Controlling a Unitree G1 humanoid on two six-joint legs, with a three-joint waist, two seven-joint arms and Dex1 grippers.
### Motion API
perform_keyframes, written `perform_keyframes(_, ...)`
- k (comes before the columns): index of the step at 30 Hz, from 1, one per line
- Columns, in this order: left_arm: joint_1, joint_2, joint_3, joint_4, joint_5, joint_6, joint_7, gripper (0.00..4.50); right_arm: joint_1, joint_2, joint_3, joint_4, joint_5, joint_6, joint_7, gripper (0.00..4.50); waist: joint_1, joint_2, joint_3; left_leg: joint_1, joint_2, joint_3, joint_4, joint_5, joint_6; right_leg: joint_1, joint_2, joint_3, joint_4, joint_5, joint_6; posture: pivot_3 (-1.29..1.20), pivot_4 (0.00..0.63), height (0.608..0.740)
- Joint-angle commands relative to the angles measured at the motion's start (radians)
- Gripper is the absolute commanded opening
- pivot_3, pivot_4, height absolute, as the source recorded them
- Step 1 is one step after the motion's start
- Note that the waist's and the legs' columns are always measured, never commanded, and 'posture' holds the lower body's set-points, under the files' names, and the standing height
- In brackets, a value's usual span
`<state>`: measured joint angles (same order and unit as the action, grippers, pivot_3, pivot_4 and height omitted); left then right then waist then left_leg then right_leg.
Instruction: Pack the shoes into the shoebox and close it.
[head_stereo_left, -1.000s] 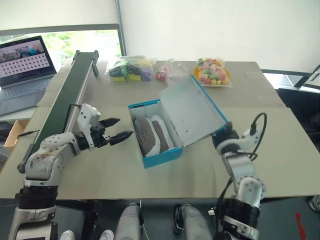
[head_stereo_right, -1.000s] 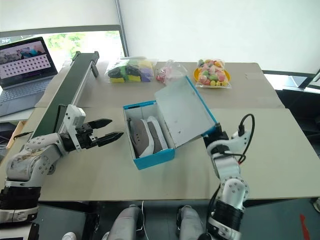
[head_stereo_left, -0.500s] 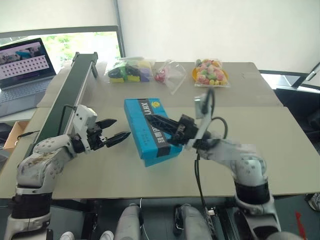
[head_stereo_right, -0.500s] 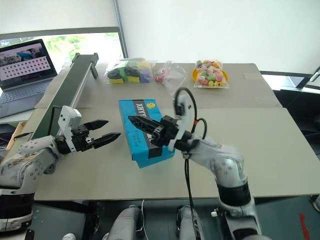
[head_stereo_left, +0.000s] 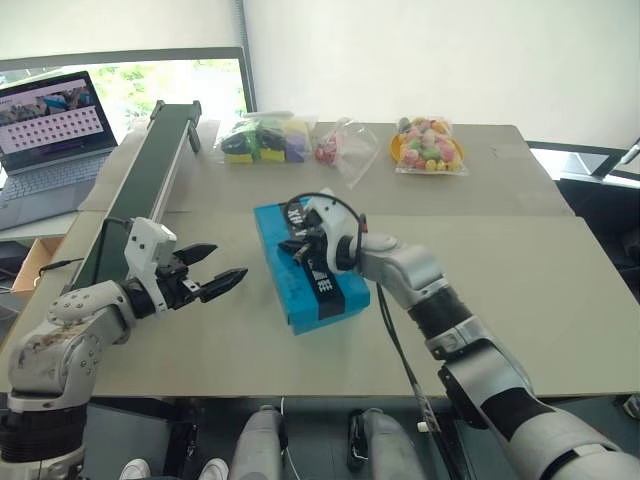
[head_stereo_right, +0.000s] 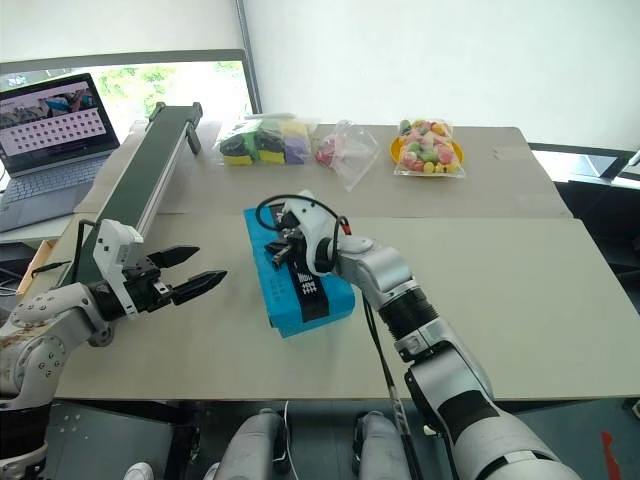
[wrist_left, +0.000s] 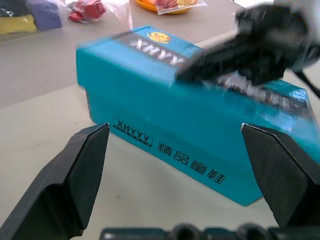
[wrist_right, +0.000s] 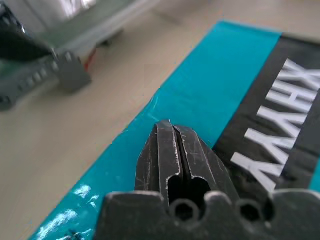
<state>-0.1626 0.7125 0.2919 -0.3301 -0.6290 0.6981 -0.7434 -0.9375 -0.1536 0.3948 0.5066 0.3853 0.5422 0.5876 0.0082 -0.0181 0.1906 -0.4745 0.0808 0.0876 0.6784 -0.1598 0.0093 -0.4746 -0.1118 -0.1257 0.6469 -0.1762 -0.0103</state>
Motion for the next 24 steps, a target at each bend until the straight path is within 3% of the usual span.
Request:
perform_keyframes(1, 0.019, 0.002, 0.039, -0.056, -0.020, 0.000, 0.024, 4.50, 0.013, 0.017, 0.065, 0.142, -0.134, -0.030, 0.049, 0.04, -0.003, -0.001, -0.002, 0.001, 0.000, 0.000, 0.000, 0.000, 0.000, 0.001, 0.000, 0.000, 0.000, 0.000, 0.000, 0.00, 0.150, 0.681)
perform_keyframes(9, 0.036, -0.019, 0.038, -0.089, -0.017, -0.011, 0.079, 4.50, -0.028, 0.046, -0.061, 0.177, -0.176, -0.062, 0.064, 0.04, -0.006, 0.001, -0.008, 0.016, 0.003, 0.001, -0.002, -0.003, -0.005, 0.007, 0.000, 0.000, 0.000, -0.004, -0.006, 0.00, 0.150, 0.681)
perform_keyframes(13, 0.029, -0.039, 0.040, -0.094, -0.030, -0.017, 0.103, 4.50, -0.056, 0.018, -0.251, -0.032, -0.026, 0.081, 0.059, 0.04, 0.001, 0.001, -0.008, 0.013, 0.002, 0.001, -0.002, -0.003, -0.005, 0.006, 0.000, 0.000, 0.000, -0.004, -0.006, 0.00, 0.150, 0.681)
perform_keyframes(16, 0.017, -0.070, 0.051, -0.095, -0.050, -0.016, 0.133, 4.50, -0.058, -0.002, -0.438, -0.209, 0.131, 0.229, 0.007, 0.04, 0.003, 0.001, -0.008, -0.001, 0.002, 0.000, 0.000, -0.002, -0.005, -0.003, 0.001, 0.001, 0.001, 0.000, -0.002, 0.00, 0.150, 0.681)
perform_keyframes(18, 0.010, -0.086, 0.045, -0.096, -0.052, -0.018, 0.148, 4.50, -0.040, -0.011, -0.540, -0.314, 0.226, 0.311, -0.037, 0.04, 0.004, 0.001, -0.008, -0.002, 0.001, 0.001, 0.000, 0.002, 0.001, -0.003, 0.001, 0.001, 0.001, 0.001, -0.001, 0.00, 0.150, 0.681)
perform_keyframes(24, 0.000, -0.107, -0.001, -0.090, -0.033, -0.034, 0.156, 4.50, 0.069, -0.052, -0.563, -0.483, 0.228, 0.393, -0.140, 0.04, 0.004, 0.001, -0.008, -0.001, 0.001, 0.001, 0.000, 0.001, 0.001, -0.001, 0.002, 0.001, 0.000, 0.000, -0.002, 0.00, 0.150, 0.681)
